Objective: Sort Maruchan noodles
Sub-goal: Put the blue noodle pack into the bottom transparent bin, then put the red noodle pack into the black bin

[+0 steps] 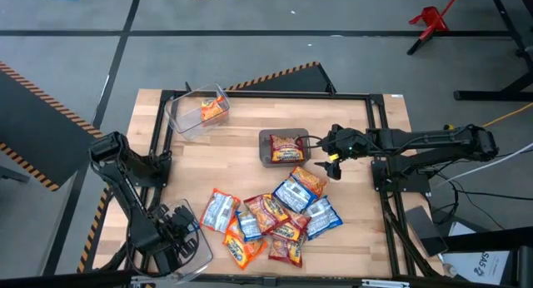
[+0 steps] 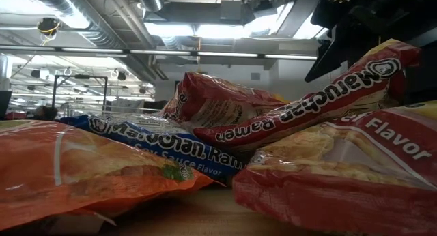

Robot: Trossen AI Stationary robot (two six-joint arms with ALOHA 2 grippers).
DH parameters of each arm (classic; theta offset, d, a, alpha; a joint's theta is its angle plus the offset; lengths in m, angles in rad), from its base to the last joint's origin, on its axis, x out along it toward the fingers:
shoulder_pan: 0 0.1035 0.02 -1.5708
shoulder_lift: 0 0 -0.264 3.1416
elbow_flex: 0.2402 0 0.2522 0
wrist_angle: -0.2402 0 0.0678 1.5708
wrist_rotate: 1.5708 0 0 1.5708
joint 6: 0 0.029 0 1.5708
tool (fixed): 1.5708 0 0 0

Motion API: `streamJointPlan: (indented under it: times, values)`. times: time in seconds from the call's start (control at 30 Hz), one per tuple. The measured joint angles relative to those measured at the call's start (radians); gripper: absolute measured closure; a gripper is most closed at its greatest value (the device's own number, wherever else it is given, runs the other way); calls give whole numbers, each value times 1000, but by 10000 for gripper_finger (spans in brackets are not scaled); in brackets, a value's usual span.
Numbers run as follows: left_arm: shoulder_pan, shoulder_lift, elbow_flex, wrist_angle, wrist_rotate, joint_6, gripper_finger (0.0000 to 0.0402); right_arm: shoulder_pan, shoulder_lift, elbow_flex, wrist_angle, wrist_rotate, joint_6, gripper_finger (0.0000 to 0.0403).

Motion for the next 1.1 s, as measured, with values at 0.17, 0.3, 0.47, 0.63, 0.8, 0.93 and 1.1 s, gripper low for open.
streamJointPlan:
  times: [0.17, 0.3, 0.47, 0.63, 0.8, 0.93, 1.1]
  values:
    - [1, 0, -5, 2, -6, 0, 393, 0, 0, 0, 0, 0, 0, 59]
    - [3, 0, -5, 0, -4, 0, 375, 0, 0, 0, 0, 0, 0, 59]
    - [9, 0, -5, -6, 1, 13, 335, 0, 0, 0, 0, -1, -1, 59]
    - [25, -26, -5, -6, 1, 22, 286, 0, 0, 0, 0, -6, -2, 59]
    - [60, -100, -5, -10, -1, 22, 250, 0, 0, 0, 0, -11, -2, 59]
    - [89, -175, -5, 10, -8, 3, 242, 0, 0, 0, 1, -11, -8, 59]
    - [121, -273, -5, 117, -54, 58, 241, 0, 0, 0, 1, -11, -29, 59]
